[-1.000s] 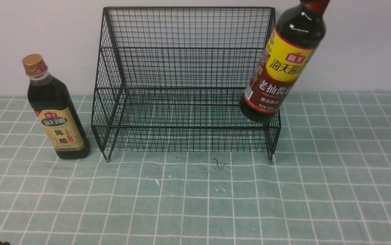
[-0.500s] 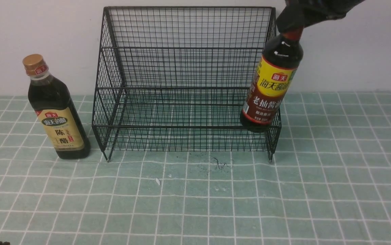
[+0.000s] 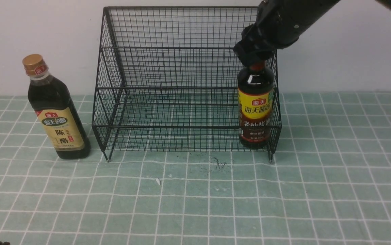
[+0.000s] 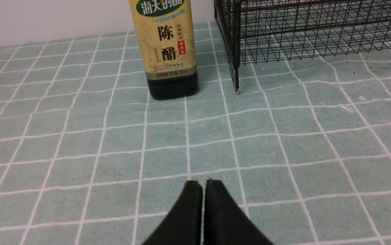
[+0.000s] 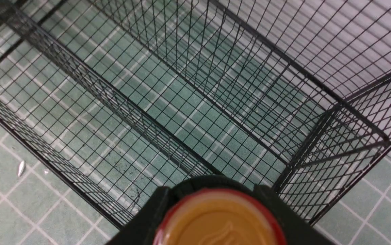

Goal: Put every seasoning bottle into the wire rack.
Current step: Use the right arm to put the condiment bottle back on the shelf, then use the left arm to grab the condiment bottle closest to it

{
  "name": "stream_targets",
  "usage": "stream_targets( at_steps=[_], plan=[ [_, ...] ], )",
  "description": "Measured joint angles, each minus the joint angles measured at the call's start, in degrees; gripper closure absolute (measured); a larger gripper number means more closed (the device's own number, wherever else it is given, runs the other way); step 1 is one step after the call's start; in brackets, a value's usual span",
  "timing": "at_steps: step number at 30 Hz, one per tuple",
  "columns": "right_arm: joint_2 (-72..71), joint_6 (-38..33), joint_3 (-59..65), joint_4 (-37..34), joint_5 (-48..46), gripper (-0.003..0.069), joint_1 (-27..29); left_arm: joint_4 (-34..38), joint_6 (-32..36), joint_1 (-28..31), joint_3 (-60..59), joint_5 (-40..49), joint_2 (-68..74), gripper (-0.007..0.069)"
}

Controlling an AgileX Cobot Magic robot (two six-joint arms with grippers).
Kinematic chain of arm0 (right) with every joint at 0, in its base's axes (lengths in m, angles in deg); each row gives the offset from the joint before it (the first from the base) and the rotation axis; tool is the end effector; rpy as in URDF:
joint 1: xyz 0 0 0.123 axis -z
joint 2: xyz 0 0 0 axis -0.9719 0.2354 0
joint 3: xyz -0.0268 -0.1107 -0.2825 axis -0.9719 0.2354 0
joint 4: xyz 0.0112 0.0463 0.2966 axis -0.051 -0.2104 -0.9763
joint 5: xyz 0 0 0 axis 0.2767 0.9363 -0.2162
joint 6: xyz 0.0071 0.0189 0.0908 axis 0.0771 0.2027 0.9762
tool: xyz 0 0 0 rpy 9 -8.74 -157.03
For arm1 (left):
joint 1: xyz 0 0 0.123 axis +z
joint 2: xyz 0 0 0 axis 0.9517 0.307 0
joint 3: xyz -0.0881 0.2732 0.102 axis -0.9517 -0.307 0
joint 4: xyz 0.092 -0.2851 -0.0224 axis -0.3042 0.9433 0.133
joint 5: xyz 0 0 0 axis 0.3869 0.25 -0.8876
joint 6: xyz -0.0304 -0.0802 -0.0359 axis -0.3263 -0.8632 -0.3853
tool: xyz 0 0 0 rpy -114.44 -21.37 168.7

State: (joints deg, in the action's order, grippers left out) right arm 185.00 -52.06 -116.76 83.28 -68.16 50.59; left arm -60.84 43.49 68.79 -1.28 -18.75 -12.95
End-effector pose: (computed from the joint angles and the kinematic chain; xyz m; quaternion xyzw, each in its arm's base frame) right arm 0.4308 0.2147 0.3821 -0.3053 0.9092 0.0680 0.2747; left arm 0.0839 -0.0064 0.1692 0.0412 0.8037 -0.0149 0.5934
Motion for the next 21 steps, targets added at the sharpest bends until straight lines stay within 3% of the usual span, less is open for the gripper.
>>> stream_targets(
  at_steps=[5,11,21],
  plan=[
    [0.0,0.9,-0.1,1.0,1.3,0.0345,-0.3,0.0,0.0,0.0,0.0,0.0,0.0,0.0631],
    [-0.1,4.5,-0.7,3.0,2.6,0.0225,-0.3,0.0,0.0,0.0,0.0,0.0,0.0,0.0631],
    [-8.9,8.2,-0.7,10.1,2.4,0.0207,-0.3,0.0,0.0,0.0,0.0,0.0,0.0,0.0631]
  ],
)
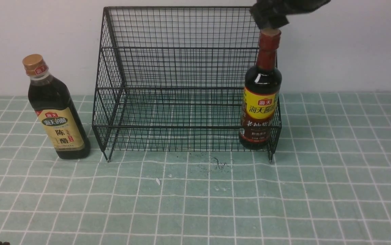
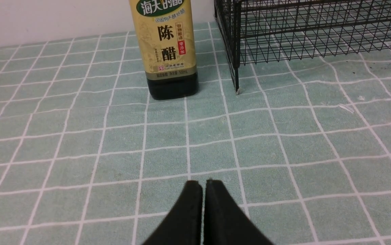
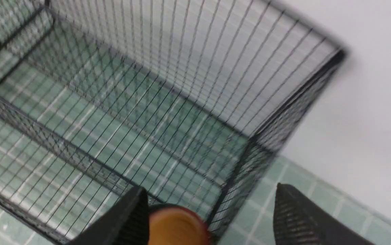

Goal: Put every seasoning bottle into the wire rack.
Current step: Use the left arm to grab the condiment bottle closest to it

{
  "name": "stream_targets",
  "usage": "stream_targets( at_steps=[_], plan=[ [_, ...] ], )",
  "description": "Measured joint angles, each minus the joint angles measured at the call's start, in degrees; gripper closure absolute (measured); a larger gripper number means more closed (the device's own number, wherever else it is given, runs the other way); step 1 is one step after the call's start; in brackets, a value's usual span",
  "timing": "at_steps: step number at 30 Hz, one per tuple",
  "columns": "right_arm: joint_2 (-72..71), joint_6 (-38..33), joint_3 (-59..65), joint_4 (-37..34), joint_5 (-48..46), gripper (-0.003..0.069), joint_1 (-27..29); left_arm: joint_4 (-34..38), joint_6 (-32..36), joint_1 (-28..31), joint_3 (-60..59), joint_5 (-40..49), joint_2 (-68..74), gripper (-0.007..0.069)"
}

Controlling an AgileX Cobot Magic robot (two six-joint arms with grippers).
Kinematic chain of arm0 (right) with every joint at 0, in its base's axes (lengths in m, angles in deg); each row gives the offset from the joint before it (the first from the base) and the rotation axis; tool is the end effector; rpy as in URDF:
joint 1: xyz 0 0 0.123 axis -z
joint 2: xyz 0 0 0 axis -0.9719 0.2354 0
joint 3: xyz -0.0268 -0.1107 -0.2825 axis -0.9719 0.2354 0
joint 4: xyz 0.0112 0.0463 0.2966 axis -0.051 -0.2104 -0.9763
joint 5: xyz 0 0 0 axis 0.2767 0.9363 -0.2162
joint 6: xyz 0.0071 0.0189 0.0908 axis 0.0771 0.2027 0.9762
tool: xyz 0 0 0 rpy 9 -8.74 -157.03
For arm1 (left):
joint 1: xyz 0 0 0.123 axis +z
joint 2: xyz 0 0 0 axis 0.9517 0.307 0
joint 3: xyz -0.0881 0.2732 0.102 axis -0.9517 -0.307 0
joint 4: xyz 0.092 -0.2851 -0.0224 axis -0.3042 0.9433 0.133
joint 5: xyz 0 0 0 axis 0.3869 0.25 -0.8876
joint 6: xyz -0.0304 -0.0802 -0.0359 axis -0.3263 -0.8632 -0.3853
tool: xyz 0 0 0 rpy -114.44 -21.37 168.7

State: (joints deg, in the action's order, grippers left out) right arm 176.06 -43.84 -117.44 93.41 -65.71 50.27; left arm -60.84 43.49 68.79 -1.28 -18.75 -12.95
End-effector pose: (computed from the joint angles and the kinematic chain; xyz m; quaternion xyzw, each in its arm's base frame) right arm 0.3968 0.1844 0.4608 -0.2401 0.8917 0.0213 0.3831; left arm 0.0839 -0.0064 0.1692 0.0412 0.8037 -0.0149 0.5934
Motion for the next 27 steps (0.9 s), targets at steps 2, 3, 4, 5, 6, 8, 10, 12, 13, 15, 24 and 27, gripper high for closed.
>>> stream_targets(
  at_steps=[2,3,4,5,6,8,10,12,13,15,24,27],
  plan=[
    [-4.1,0.0,0.0,0.3,-0.8,0.0216,0.0,0.0,0.0,0.0,0.0,0.0,0.0,0.0631],
    [-6.3,0.0,0.0,0.4,-1.4,0.0228,0.0,0.0,0.0,0.0,0.0,0.0,0.0,0.0631],
    [-8.5,0.0,0.0,0.4,-2.1,0.0245,0.0,0.0,0.0,0.0,0.0,0.0,0.0,0.0631],
    [-10.3,0.0,0.0,0.5,-2.8,0.0263,0.0,0.0,0.0,0.0,0.0,0.0,0.0,0.0631],
    [-12.2,0.0,0.0,0.6,-3.7,0.0286,-0.1,0.0,0.0,0.0,0.0,0.0,0.0,0.0631],
    [-16.3,0.1,-0.1,0.7,-5.5,0.0363,0.0,0.0,0.0,0.0,0.0,0.0,0.0,0.0631],
    [-21.3,0.2,-0.3,0.8,-7.7,0.0459,0.0,0.0,0.0,0.0,0.0,0.0,0.0,0.0631],
    [-25.2,0.5,-0.4,0.8,-8.7,0.0556,0.0,0.0,0.0,0.0,0.0,0.0,0.0,0.0631],
    [-27.3,1.2,-0.4,0.9,-8.9,0.0599,0.0,0.0,0.0,0.0,0.0,0.0,0.0,0.0631],
    [-30.5,2.3,0.0,1.0,-9.1,0.0634,0.0,0.0,0.0,0.0,0.0,0.0,0.0,0.0631],
    [-59.7,12.8,27.8,1.0,-4.3,0.0672,0.0,0.0,0.0,0.0,0.0,0.1,0.0,0.0631],
    [-70.5,16.5,41.5,1.1,5.5,0.0672,0.0,0.0,0.0,0.0,0.0,0.1,0.0,0.0631]
  ],
)
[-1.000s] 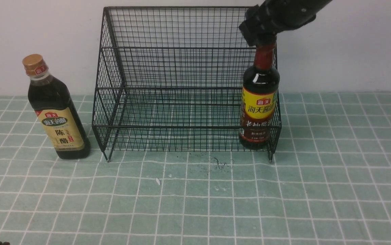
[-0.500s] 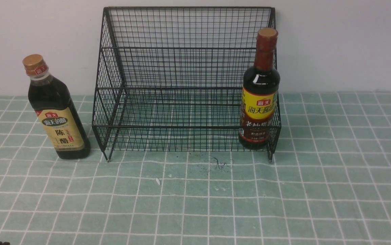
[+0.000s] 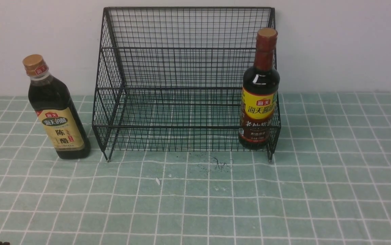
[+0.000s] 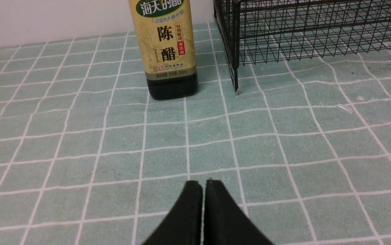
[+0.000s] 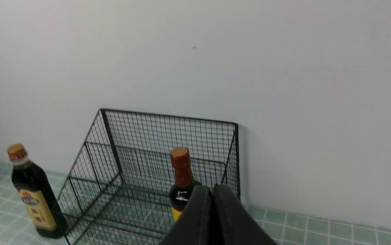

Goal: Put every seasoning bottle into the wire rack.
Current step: Use the left arm to grab the condiment bottle closest to it

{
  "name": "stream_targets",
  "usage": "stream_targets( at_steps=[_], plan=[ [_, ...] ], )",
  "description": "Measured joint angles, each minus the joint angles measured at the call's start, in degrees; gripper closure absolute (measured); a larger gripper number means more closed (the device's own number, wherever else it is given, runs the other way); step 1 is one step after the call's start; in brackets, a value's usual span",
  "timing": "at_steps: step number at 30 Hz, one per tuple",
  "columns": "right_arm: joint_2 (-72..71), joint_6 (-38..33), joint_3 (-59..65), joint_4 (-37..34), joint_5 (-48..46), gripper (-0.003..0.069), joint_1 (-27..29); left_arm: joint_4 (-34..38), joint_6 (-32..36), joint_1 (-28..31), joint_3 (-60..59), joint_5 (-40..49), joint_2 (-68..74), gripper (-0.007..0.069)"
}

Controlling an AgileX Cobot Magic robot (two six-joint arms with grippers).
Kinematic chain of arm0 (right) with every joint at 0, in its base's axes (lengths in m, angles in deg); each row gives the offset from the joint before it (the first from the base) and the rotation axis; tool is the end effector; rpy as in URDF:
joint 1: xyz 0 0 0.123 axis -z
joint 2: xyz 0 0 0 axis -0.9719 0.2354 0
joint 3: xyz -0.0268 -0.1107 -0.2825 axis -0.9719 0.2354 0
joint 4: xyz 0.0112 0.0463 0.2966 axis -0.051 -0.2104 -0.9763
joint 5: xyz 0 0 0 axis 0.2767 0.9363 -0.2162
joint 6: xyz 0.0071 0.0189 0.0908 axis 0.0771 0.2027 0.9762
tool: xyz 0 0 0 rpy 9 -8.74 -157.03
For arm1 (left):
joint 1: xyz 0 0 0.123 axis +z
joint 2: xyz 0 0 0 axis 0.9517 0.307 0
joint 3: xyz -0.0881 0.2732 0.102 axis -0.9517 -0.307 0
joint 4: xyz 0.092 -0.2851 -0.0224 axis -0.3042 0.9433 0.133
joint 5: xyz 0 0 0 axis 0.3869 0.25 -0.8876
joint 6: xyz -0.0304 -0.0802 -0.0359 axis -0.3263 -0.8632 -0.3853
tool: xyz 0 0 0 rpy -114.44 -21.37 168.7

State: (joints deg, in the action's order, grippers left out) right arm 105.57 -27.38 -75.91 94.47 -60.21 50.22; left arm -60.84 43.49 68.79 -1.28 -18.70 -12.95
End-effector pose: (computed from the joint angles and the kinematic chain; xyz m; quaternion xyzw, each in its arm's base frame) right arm 0.0381 0.0075 0.5256 -0.0802 0.7649 0.1534 0.6204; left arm 0.0838 -0.0064 0.1691 0.0412 0.8040 -0.0149 0.5930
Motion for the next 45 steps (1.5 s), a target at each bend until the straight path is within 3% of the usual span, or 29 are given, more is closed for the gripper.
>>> stream_targets(
  at_steps=[8,12,29,37,40,45],
  plan=[
    [-18.9,1.5,28.7,-0.3,27.6,0.0673,0.0,0.0,0.0,0.0,0.0,0.1,0.0,0.0631],
    [-22.6,1.5,37.9,-0.6,35.3,0.0673,0.0,0.0,0.0,0.0,0.0,0.1,0.0,0.0631],
    [-25.7,1.5,51.3,-1.8,37.1,0.0673,0.5,0.0,0.0,0.0,0.0,0.1,0.0,0.0631],
    [-29.8,1.5,67.0,-0.5,37.3,0.0673,21.1,0.0,0.0,0.0,0.0,0.1,0.0,0.0631],
    [-30.8,1.5,73.2,-0.5,36.7,0.0673,26.3,0.0,0.0,0.0,0.0,0.1,0.0,0.0631],
    [-30.9,1.5,74.1,-0.5,36.4,0.0673,28.5,0.0,0.0,0.0,0.0,0.1,0.0,0.0631]
  ],
)
